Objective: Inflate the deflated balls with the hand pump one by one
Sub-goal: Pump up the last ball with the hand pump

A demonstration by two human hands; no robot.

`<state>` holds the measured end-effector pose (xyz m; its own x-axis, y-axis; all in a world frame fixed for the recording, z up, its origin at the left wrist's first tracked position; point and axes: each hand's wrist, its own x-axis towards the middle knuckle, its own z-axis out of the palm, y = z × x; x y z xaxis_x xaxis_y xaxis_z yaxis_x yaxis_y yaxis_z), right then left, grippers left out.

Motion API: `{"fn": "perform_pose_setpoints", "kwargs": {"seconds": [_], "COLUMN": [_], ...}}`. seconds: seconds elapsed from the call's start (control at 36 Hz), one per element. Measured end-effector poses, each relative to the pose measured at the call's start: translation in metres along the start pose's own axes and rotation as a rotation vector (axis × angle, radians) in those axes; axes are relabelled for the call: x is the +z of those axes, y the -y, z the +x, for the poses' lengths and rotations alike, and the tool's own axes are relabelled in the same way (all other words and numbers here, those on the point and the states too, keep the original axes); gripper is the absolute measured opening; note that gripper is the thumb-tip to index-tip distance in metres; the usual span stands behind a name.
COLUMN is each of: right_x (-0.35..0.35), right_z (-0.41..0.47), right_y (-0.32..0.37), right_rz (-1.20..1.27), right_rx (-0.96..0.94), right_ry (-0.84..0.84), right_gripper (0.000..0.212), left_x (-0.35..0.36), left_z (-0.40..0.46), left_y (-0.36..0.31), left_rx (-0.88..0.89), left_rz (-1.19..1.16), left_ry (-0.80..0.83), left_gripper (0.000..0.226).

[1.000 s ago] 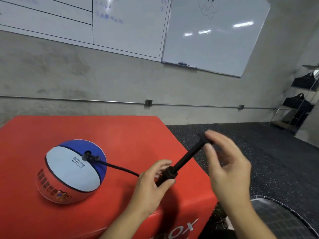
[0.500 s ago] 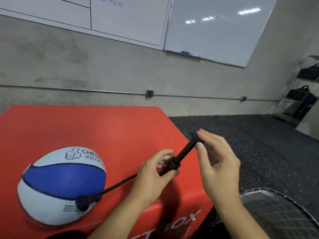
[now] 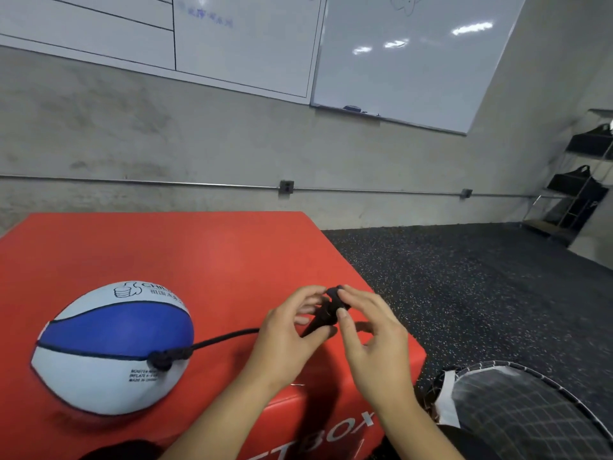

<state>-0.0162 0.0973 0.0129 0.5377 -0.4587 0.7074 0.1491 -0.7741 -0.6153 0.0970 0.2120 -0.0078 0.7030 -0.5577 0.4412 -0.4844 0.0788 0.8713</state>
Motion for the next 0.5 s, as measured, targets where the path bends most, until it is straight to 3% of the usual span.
{"fn": "perform_pose_setpoints", "kwargs": {"seconds": [0.19, 0.39, 0.5], "right_x": [-0.012, -0.057, -0.069], "right_z": [0.006, 0.05, 0.061], "right_y": [0.013, 0.041, 0.051], "right_rz": [-0.035, 0.051, 0.062], "right_rx": [-0.014, -0.03, -0.033], "right_ry": [0.027, -0.171, -0.186], "right_gripper": [0.032, 0.029, 0.028], "left_x": [0.007, 0.011, 0.01], "left_z": [-0.001, -0.003, 0.0], "left_y": [-0.002, -0.002, -0.002], "left_rx": [-0.003, -0.007, 0.015], "left_rz": [-0.011, 0.006, 0.013], "left_ry": [-0.044, 0.017, 0.018], "left_gripper": [0.055, 0.051, 0.052]}}
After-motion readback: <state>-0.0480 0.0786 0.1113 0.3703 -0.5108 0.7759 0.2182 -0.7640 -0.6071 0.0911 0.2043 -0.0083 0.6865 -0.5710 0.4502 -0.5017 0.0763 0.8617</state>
